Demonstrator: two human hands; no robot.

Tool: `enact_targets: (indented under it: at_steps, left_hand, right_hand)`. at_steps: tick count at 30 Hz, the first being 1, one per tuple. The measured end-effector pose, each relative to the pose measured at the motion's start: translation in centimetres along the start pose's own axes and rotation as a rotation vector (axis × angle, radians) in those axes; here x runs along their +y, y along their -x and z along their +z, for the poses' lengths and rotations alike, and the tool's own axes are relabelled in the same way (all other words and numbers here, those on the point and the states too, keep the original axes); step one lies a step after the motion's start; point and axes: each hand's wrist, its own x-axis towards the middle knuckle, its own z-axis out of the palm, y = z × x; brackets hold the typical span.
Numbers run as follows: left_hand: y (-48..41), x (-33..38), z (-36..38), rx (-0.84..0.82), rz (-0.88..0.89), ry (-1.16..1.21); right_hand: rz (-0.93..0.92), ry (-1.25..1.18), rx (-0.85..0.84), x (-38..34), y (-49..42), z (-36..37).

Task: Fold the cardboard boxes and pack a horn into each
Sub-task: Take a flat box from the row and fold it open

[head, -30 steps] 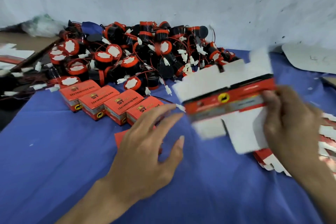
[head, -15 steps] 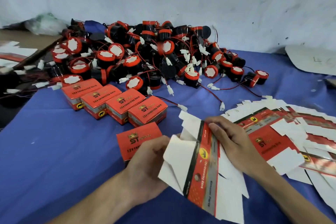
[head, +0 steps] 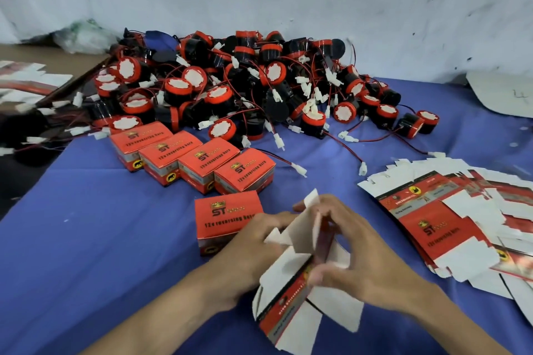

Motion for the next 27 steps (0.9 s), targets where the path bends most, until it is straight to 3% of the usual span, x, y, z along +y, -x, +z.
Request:
enact_targets:
  at_steps: [4,7,11,15,20,23,27]
  left_hand:
    - [-0.6,0.3,-0.6,-0.017,-0.044,0.029]
    - [-0.5,0.0,-1.7,0.095,-0.062,0.191]
    - [-1.3,0.8,-0.9,0.267,0.036,0.319]
    - [0.5,-0.5,1.4,0.196,0.286,-0.097]
    - [0.3,-1.3,1.5,0.473,0.445,-0.130]
    - [0.4,-1.5,1.8,0.443,0.432,-0.039]
    - [0.2,-1.1,1.4,0.379,0.421,-0.112]
  right_hand:
    - [0.054,-0.068,0.093,-0.9,0.2,1.3]
    - [0.084,-0.288,0.193,-1.2,0.4,1.3]
    - [0.148,-0.538,0.189,-1.3,0.4,0.7]
    - [0.156,-0.563,0.347,-1.1,0.5,1.9]
    - [0.136,-0.668,0.475,-0.6,0.7,2.7]
    - [0.096,-0.700,0.470,-0.6,0.6,2.7]
    - [0.050,-0.491,0.457,-0.7,0.5,2.6]
